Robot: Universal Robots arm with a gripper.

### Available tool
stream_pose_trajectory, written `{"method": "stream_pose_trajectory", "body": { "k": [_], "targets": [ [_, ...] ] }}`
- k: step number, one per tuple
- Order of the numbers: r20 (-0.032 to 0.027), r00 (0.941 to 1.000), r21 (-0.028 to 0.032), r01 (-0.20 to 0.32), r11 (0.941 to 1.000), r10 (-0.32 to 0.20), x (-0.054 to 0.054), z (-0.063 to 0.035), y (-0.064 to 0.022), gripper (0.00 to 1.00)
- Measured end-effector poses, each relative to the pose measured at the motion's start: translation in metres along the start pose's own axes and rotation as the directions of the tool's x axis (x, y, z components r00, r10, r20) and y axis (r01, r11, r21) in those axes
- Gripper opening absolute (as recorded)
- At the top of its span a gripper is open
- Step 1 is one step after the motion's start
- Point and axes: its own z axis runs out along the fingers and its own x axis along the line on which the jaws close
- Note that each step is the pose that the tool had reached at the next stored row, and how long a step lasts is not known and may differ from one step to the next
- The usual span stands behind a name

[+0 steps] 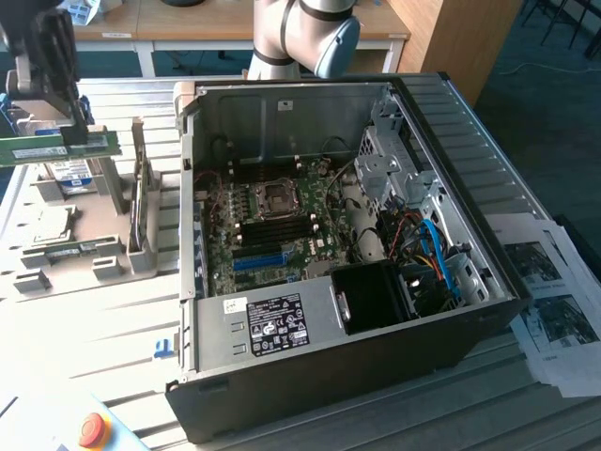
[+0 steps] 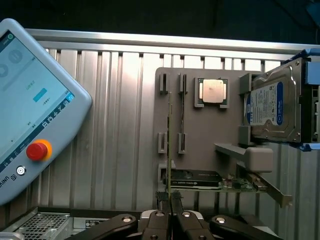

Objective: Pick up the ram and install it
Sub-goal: 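Pick up the ram and move it above insertion slot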

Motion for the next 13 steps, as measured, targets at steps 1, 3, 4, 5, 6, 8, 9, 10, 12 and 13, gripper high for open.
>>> {"method": "stream_pose_trajectory", "body": {
  "k": [1,3,4,5,6,8,9,10,12,13],
  "targets": [
    [0.0000,1.0000,-0.0002,0.000,1.0000,0.000,0.000,0.0000,-0.0021,0.12],
    [0.0000,1.0000,-0.0007,0.000,1.0000,0.000,0.000,-0.0001,-0.0062,0.12],
    [-0.0001,1.0000,-0.0011,0.000,1.0000,0.000,0.000,-0.0002,-0.0083,0.12],
    [0.0000,1.0000,-0.0014,0.000,1.0000,0.000,0.000,-0.0002,-0.0104,0.12],
    [0.0000,1.0000,-0.0016,0.000,1.0000,0.000,0.000,-0.0003,-0.0125,0.12],
    [0.0000,1.0000,-0.0022,0.000,1.0000,0.000,0.000,-0.0004,-0.0169,0.12],
    [0.0000,1.0000,-0.0025,0.000,1.0000,0.000,0.000,-0.0004,-0.0190,0.12],
    [0.0000,1.0000,-0.0028,0.000,1.0000,0.000,0.000,-0.0005,-0.0215,0.12],
    [0.0001,1.0000,-0.0032,0.000,1.0000,0.000,0.001,-0.0005,-0.0260,0.12],
    [0.0000,1.0000,-0.0036,0.000,1.0000,0.000,0.001,-0.0006,-0.0285,0.12]
  ]
}}
